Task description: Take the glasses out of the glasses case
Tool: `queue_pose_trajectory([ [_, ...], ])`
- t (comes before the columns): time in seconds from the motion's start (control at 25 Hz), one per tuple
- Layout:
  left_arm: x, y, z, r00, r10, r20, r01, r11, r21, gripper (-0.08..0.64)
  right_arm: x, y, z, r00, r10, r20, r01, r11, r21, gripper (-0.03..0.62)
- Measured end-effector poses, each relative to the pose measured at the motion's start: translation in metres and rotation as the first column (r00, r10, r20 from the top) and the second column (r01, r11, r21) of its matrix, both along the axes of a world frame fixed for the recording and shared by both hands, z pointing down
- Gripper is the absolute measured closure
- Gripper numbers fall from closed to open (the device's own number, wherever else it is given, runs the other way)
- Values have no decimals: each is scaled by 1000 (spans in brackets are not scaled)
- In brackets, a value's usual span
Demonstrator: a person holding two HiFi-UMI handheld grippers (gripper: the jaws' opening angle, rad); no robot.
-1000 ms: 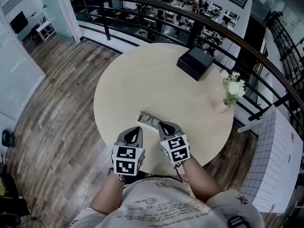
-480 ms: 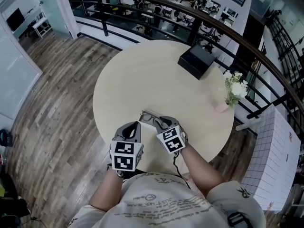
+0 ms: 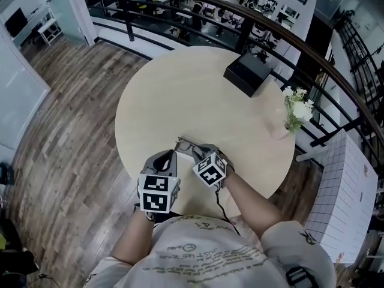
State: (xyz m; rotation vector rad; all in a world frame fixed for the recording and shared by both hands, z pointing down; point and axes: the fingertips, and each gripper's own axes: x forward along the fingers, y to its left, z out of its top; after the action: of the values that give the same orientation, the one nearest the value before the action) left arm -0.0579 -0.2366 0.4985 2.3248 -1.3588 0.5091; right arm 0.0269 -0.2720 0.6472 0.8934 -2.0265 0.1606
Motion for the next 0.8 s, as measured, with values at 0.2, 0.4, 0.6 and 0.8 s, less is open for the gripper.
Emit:
queue_pose_trajectory([
  [0.2,-5,-2,2,1000,-10,2,10,1000,-4,548,5,-3,23,998,1,-58,-3,1000,-30,492],
  [0.4,-11,-2,4,1000,-17,8,17,1000,-13,548,6,-9,31,994,-6,-113,5,1000,-2,492],
  [0.6,-16,-3,5,999,-32,14,33,999,-16,548,5,-16,34,987,-29,-160,32,999,21,491],
  [0.8,-19,0,9,999,-40,20,41,999,-21,548,4,-19,43,980,-39,-195,42,999,9,491],
])
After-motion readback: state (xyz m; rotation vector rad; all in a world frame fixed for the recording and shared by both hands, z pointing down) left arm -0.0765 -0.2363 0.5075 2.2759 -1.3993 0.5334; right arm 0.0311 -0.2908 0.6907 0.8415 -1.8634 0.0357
